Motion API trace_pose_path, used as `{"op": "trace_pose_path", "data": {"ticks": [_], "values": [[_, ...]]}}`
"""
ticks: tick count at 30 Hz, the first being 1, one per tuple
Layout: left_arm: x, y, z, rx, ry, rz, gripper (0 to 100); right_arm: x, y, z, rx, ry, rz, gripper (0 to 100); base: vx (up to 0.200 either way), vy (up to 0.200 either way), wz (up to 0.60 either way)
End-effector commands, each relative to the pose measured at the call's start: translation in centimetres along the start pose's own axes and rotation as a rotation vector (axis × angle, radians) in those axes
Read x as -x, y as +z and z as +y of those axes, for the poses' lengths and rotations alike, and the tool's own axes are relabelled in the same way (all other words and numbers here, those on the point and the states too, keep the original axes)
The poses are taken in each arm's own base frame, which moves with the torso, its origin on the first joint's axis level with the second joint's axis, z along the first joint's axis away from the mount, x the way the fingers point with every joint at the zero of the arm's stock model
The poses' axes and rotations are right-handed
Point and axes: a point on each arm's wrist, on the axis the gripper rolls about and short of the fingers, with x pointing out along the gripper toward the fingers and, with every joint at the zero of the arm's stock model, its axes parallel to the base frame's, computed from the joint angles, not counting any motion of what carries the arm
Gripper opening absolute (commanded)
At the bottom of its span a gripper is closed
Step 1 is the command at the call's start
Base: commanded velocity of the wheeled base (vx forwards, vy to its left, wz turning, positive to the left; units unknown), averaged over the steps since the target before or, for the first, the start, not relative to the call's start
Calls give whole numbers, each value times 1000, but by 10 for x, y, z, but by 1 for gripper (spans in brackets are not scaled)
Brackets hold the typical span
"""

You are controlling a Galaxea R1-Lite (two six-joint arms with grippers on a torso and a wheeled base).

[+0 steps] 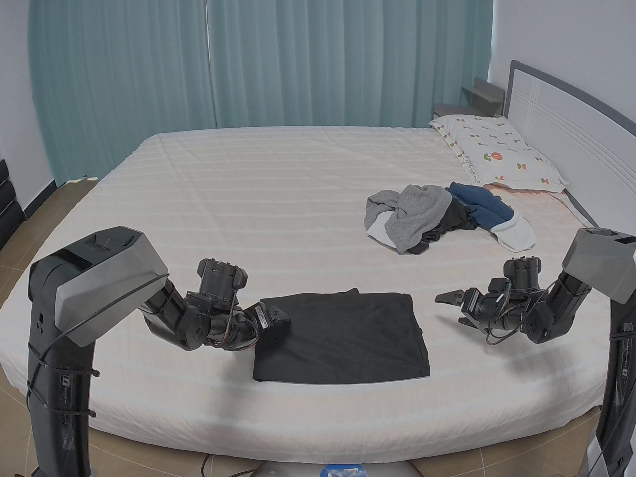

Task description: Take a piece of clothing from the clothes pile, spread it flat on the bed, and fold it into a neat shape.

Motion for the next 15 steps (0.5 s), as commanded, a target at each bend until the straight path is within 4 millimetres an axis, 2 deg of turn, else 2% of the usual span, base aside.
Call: {"op": "trace_pose_path", "data": {"ticks": [1, 8, 14, 15], "values": [[-4, -5, 0, -3, 2, 10, 100, 1, 1, 1, 2, 3, -3, 100, 0, 0, 0], [-6, -11, -9, -8, -25, 5, 100, 0, 0, 2, 4, 4, -1, 100, 0, 0, 0], [-7, -8, -11, 34, -54, -25, 100, 1, 0, 2, 4, 4, -1, 100, 0, 0, 0], [-7, -8, -12, 34, -55, -26, 0, 1, 0, 2, 4, 4, -1, 100, 0, 0, 0]]}}
